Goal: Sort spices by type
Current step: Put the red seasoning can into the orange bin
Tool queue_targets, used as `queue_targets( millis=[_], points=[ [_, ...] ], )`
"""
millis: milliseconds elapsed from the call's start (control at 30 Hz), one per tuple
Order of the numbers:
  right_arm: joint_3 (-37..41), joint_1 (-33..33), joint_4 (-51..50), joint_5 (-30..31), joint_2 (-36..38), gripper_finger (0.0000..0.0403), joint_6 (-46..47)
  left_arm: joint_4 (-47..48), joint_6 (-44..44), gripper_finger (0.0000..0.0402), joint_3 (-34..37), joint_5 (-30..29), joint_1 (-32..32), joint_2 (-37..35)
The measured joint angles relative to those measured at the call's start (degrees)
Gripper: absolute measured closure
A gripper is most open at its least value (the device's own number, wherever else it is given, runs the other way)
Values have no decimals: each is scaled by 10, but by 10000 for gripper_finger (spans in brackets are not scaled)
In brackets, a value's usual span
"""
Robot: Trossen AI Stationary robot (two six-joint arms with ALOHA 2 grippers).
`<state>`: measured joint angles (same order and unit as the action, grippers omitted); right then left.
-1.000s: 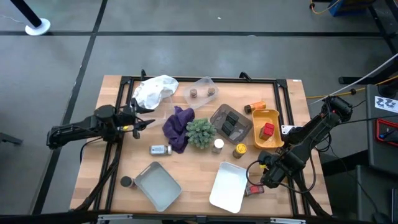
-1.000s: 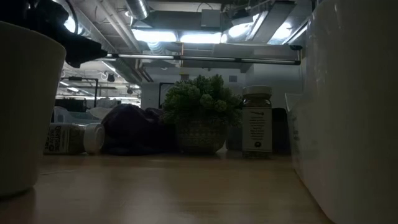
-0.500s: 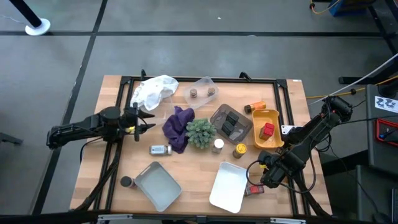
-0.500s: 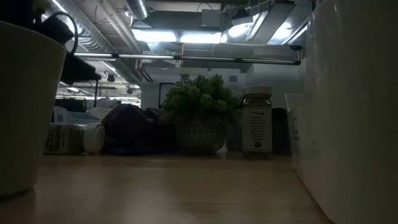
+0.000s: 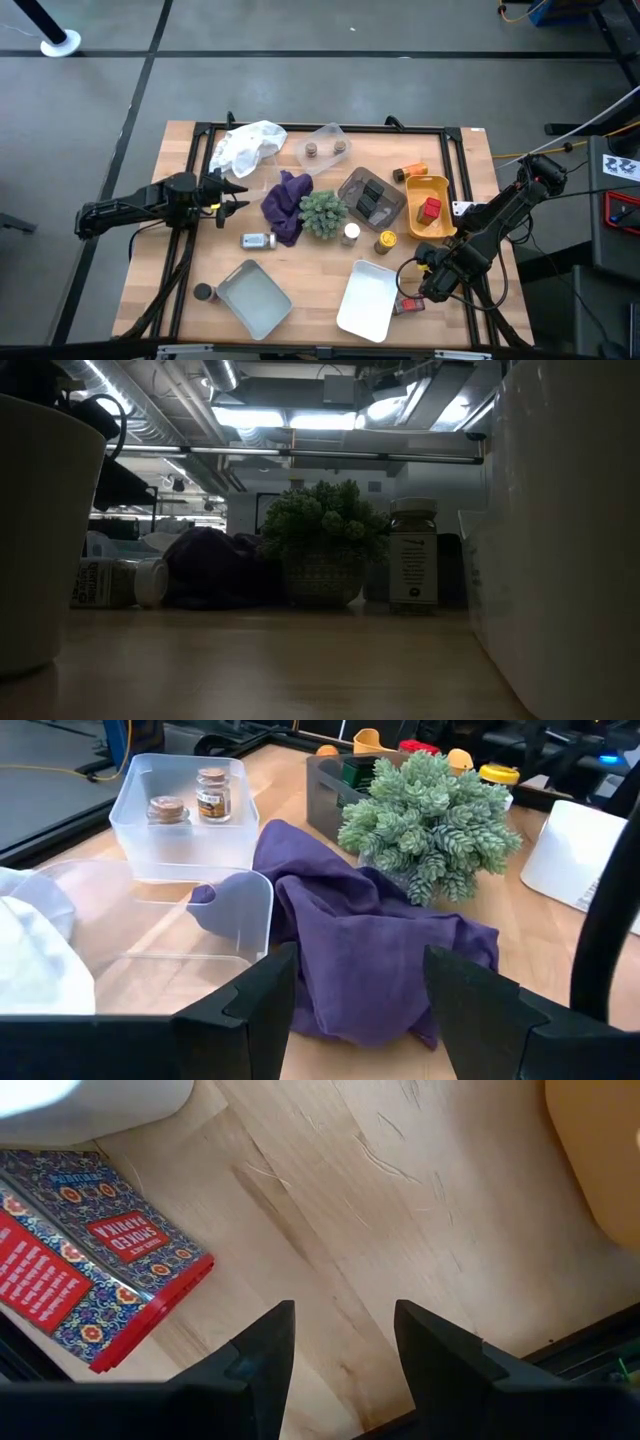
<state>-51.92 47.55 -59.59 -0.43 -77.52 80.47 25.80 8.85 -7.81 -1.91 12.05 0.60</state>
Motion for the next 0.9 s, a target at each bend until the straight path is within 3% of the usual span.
queue_targets(
  millis=[333, 600, 900],
  points=[
    [0, 0, -5, 1, 0, 228, -17, 0, -3, 202, 0, 0, 0, 0],
    [0, 0, -4, 54, 0, 228, -30, 0, 0, 202, 0, 0, 0, 0],
    [0, 1, 30, 72, 0, 228, -57, 1, -1, 202, 0, 0, 0, 0]
  ],
)
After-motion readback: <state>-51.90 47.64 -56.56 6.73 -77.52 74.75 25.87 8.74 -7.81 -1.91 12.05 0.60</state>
